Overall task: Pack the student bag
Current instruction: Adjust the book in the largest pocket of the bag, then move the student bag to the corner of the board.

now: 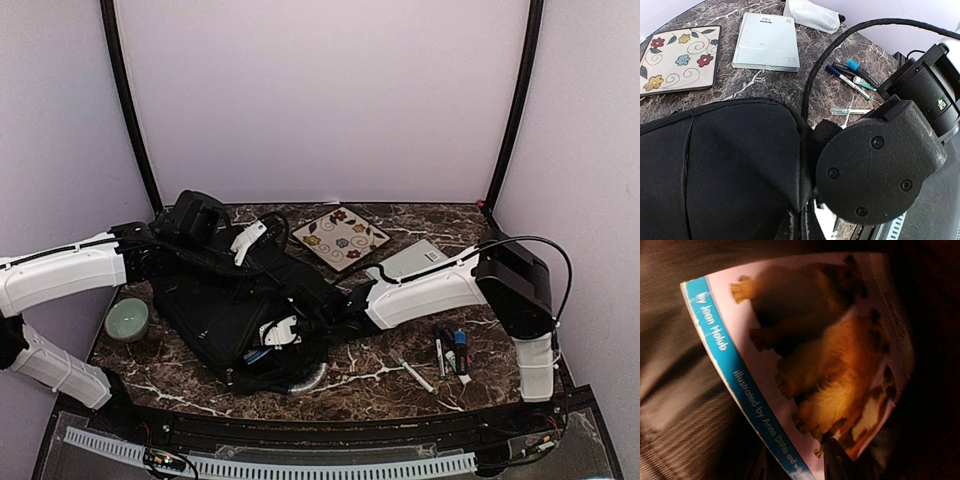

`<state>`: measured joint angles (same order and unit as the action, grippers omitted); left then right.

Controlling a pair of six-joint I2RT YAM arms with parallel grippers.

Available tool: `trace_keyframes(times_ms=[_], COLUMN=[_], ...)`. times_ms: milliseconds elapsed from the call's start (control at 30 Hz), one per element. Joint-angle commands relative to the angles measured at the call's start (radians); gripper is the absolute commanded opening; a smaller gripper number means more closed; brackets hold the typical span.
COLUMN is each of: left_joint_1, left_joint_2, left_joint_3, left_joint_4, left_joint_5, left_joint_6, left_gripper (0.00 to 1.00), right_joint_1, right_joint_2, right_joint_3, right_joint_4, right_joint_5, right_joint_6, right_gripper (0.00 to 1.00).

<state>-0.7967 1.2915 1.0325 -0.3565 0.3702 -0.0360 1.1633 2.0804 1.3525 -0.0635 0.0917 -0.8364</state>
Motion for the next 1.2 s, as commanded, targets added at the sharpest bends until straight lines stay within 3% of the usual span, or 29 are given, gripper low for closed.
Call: trace_keyframes(times_ms=[0,233,367,733,1000,1167], left_joint_1=[-0.005,-0.005,-0.005,-0.004,-0.004,-0.004], left_joint_2=[-0.008,-0.001,-0.008,-0.047,-0.127,-0.237], left_joint_3=[0.058,0.055,0.045,0.01,0.022,-0.011], left_joint_4=[0.043,0.053,0.056,0.037,-0.046,-0.059], left_joint_5=[0.075,0.092,0.062,-0.115,-0.194,-0.241], left_joint_6=[0.017,0.019,0.021,0.02,-0.061,-0.093], left_gripper=[0.0,0.0,0.0,0.0,0.0,0.0], right_joint_1=[-0.016,-0.038,-0.037,-0.033,-0.058,-0.138], right_joint_2=[0.033,0.108,0.081,-0.207,-0.345,-0.459], right_joint_3=[0.072,0.153,0.116,-0.019,-0.032,-0.056], right_joint_4=[0.154,0.188,0.147,-0.262,-0.534,-0.638], right_joint_5=[0.137,0.204,0.13,-0.304,-0.469,-0.513], right_joint_6=[0.075,0.189,0.197,0.166,0.224,0.214], right_gripper=[0.39,0.36,0.4,0.47,0.47,0.47])
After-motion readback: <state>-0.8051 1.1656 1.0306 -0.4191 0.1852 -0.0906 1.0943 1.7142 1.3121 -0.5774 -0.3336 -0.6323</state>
